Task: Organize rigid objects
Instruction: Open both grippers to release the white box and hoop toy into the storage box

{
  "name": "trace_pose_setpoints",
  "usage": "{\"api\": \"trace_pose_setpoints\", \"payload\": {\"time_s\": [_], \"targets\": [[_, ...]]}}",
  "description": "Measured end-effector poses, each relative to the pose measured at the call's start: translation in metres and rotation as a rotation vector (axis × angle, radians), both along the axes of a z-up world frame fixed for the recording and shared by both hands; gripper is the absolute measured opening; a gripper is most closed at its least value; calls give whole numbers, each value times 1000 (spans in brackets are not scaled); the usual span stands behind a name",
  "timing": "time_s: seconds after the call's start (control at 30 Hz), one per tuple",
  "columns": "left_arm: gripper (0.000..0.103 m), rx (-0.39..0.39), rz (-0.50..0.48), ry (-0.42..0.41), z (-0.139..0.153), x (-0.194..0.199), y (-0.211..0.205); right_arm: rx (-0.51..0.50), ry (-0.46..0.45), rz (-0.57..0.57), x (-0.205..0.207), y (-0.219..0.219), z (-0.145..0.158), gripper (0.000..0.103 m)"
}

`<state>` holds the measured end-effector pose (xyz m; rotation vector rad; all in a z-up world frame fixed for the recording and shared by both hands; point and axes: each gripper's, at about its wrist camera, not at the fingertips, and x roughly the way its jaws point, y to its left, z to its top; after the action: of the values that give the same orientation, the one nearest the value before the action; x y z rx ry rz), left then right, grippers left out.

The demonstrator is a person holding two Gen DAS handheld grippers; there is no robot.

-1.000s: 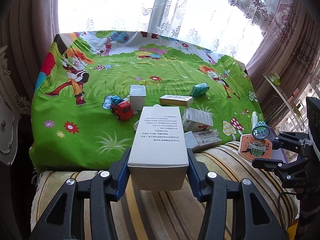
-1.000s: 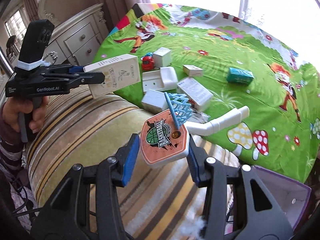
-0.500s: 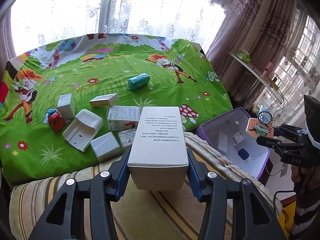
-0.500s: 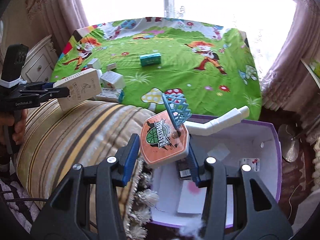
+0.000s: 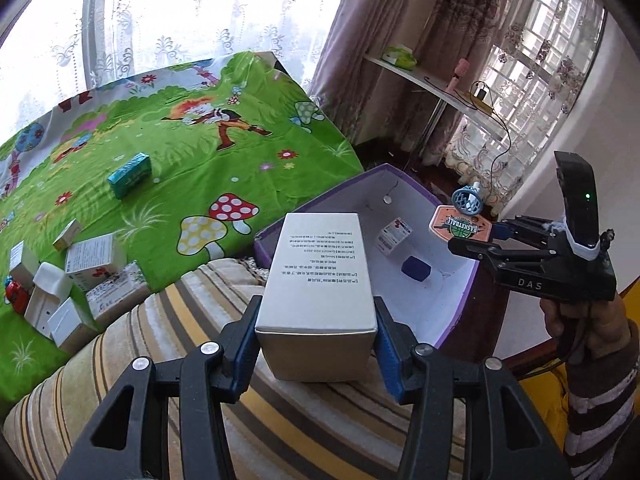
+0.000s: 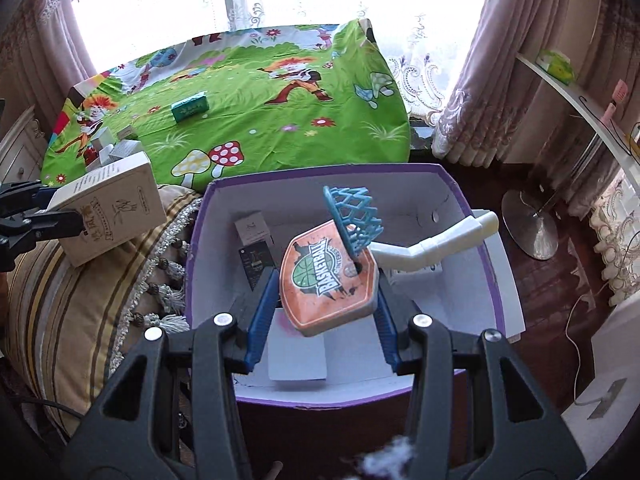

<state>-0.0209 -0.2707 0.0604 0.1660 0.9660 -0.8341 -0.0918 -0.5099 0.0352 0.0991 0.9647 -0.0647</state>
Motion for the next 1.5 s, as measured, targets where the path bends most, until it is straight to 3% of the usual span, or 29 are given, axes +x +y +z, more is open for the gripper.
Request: {"api": "trace_pose_setpoints", "payload": {"time_s": [0.3,0.47,0.57,0.7,1.03,1.2,1.37,1.5], "targets": [[52,-6,-127,54,-8,-21,-49,12,-14,-76,-13,-26,-2,51],[63,15,-175,93,-18,-26,-66,11,-7,-92,-13,-30,-3,54],[65,6,-158,105,-18,-23,-60,-2,-7,-120,-14,-35,-3,72],[66,-8,-109,111,-16,-15,-48,10,-7,-149,-15,-42,-2,76],[66,-28,-42,86,-11,-8,-25,7,1,-140,-11,-37,-2,77],[68,-10,-3,-6,1,-12,-17,13,-6,-127,-9,-32,1,78],[71,-70,17,-95,13,-14,4,19,-4,-108,-5,-24,0,79],[71,-109,66,-93,18,-4,29,18,-4,-81,0,-13,1,79]]}}
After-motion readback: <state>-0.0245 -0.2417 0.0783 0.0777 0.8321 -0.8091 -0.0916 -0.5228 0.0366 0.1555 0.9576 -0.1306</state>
